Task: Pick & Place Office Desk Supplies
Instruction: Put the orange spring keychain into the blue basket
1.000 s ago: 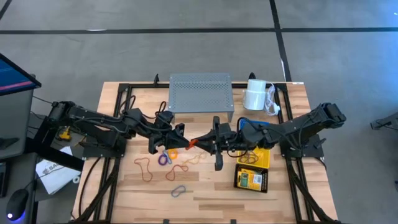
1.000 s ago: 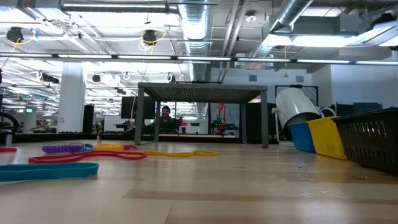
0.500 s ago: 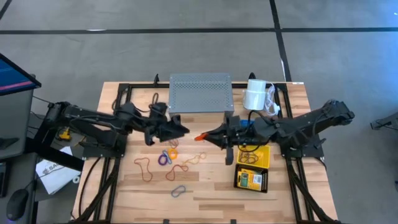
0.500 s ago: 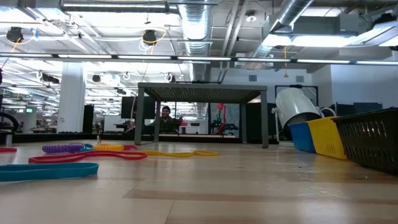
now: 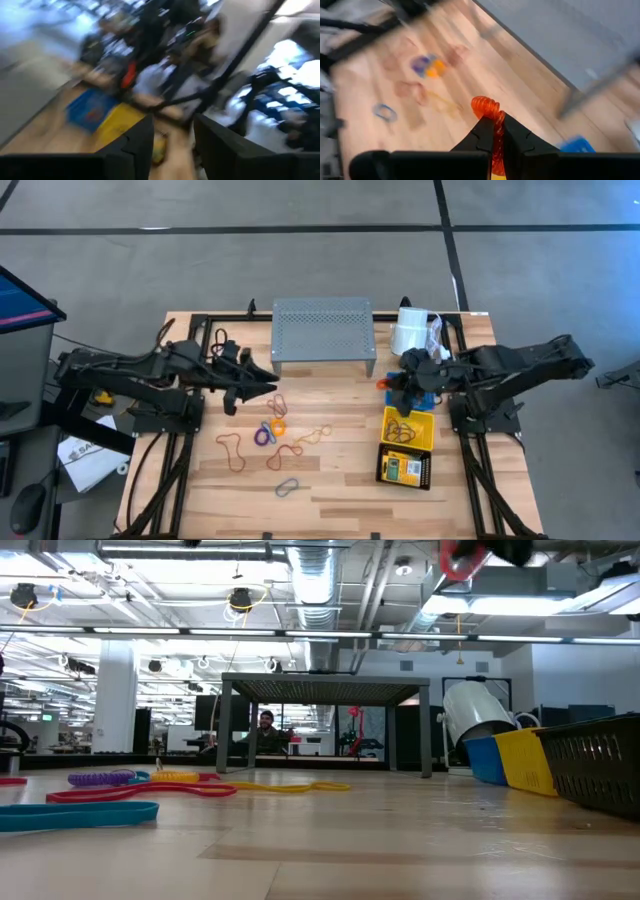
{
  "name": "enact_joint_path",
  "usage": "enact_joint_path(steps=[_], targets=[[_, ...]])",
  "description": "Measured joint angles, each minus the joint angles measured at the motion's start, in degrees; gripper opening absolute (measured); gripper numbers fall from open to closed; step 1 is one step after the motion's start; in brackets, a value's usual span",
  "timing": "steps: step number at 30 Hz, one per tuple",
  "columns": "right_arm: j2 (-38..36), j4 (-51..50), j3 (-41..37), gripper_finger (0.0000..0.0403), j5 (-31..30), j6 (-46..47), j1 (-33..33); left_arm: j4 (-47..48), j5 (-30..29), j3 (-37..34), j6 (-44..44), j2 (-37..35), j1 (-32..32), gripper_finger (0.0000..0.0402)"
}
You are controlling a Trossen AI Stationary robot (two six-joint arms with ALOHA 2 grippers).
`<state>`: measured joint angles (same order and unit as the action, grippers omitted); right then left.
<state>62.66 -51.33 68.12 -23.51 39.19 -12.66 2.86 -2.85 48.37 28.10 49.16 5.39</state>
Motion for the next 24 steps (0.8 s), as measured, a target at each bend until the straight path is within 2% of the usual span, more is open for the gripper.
enact_joint_path(steps=[4,10,13,20,24], targets=[[-5.2,-2.5,-7.4,0.0009,4.8,2.1,4.9,10.6,-4.0,0.0,2.6,-2.3,0.0,0.0115],[-12.3,-0.1,-21.1,0.0009,11.8,4.9,12.5,17.2,-7.4,0.0,4.2,-3.1,0.0,0.01],[-14.4,2.6,-26.0,0.0009,13.4,5.9,15.9,20.6,-8.0,0.0,4.2,-2.5,0.0,0.0096],[-13.3,4.9,-30.7,0.0009,16.7,4.5,23.1,29.6,-8.1,0.0,4.3,0.9,0.0,0.0092],[-10.8,5.0,-32.5,0.0009,19.7,2.1,27.2,31.4,-7.2,0.0,4.2,3.1,0.0,0.0092]])
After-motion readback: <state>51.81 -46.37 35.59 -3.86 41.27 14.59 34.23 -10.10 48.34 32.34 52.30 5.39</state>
